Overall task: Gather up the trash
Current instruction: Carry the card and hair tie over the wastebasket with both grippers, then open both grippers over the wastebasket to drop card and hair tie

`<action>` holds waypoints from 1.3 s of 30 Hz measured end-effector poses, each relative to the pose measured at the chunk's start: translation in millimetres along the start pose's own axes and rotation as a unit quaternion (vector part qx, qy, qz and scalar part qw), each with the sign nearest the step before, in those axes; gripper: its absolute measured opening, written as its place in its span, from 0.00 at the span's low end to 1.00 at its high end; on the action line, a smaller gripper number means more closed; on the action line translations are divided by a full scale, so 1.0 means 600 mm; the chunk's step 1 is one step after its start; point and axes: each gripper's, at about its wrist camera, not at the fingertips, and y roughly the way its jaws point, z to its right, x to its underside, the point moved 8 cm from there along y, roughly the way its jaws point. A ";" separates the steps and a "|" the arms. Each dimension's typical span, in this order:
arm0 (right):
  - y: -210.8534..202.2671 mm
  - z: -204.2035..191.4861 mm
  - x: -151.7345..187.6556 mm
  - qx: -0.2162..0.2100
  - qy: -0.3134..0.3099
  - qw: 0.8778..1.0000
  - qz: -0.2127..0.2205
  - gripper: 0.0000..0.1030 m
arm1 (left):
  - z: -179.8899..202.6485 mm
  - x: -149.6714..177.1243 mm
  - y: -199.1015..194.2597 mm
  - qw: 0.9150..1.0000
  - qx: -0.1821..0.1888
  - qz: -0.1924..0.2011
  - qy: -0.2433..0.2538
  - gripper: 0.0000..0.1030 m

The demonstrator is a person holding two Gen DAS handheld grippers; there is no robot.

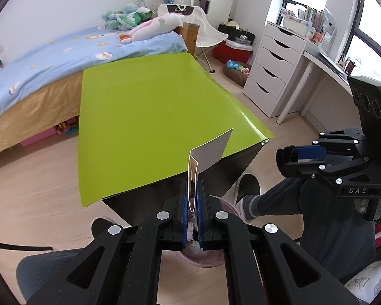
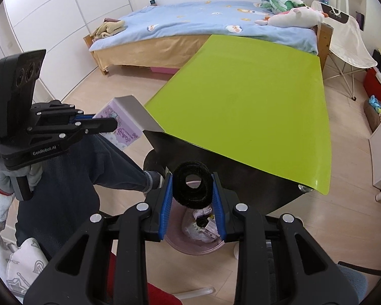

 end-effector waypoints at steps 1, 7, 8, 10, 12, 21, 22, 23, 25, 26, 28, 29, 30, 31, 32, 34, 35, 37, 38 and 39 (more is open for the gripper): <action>0.002 -0.001 0.000 -0.001 -0.001 1.000 0.000 0.28 | 0.000 0.000 0.000 1.000 0.001 0.000 0.001 0.05; 0.010 -0.002 0.000 -0.009 0.000 1.000 -0.006 0.51 | 0.003 0.003 0.001 1.000 0.004 0.000 0.002 0.05; 0.011 0.000 0.000 -0.009 0.003 1.000 -0.006 0.63 | 0.004 0.003 0.001 1.000 0.005 -0.001 0.003 0.05; 0.010 0.002 0.000 -0.011 0.008 1.000 -0.004 0.76 | 0.004 0.004 0.002 1.000 0.005 -0.002 0.004 0.05; 0.008 0.007 -0.001 -0.007 0.014 1.000 0.000 0.86 | 0.004 0.005 0.004 1.000 0.007 -0.004 0.005 0.05; -0.022 0.025 -0.002 0.012 0.031 0.999 0.018 0.95 | 0.024 0.006 0.007 1.000 0.022 -0.008 0.017 0.05; -0.025 0.029 -0.001 0.018 0.033 0.999 0.019 0.95 | 0.027 0.006 0.008 0.999 0.024 -0.008 0.020 0.05; -0.027 0.032 0.000 0.022 0.034 0.999 0.018 0.95 | 0.030 0.005 0.008 0.999 0.026 -0.009 0.023 0.05; -0.031 0.037 0.004 0.029 0.037 0.999 0.018 0.95 | 0.036 0.005 0.010 0.999 0.031 -0.010 0.027 0.05; -0.032 0.038 0.005 0.029 0.038 0.999 0.019 0.95 | 0.041 0.004 0.011 0.999 0.032 -0.011 0.031 0.05; -0.037 0.043 0.006 0.033 0.040 0.998 0.020 0.95 | 0.047 0.003 0.012 0.999 0.034 -0.014 0.038 0.05; -0.039 0.045 0.006 0.033 0.042 0.998 0.021 0.95 | 0.050 0.002 0.013 0.998 0.035 -0.015 0.042 0.05; -0.042 0.047 0.007 0.033 0.043 0.998 0.022 0.95 | 0.053 0.001 0.013 0.998 0.036 -0.016 0.044 0.05; -0.046 0.049 0.007 0.034 0.045 0.998 0.024 0.95 | 0.056 0.001 0.014 0.998 0.037 -0.017 0.047 0.06; -0.050 0.051 0.005 0.034 0.046 0.998 0.026 0.95 | 0.059 0.000 0.015 0.998 0.039 -0.018 0.051 0.07; -0.057 0.055 0.004 0.034 0.050 0.998 0.031 0.95 | 0.068 0.000 0.017 0.997 0.045 -0.020 0.057 0.10; -0.060 0.056 0.004 0.034 0.051 0.998 0.033 0.95 | 0.069 0.000 0.018 0.997 0.047 -0.020 0.058 0.12; -0.065 0.060 0.003 0.034 0.053 0.997 0.036 0.95 | 0.071 0.002 0.026 0.997 0.056 -0.026 0.053 0.43; -0.067 0.062 0.004 0.033 0.054 0.997 0.037 0.95 | 0.072 0.003 0.028 0.997 0.058 -0.025 0.052 0.54; -0.068 0.063 0.005 0.033 0.055 0.997 0.038 0.95 | 0.072 0.004 0.029 0.997 0.062 -0.024 0.050 0.62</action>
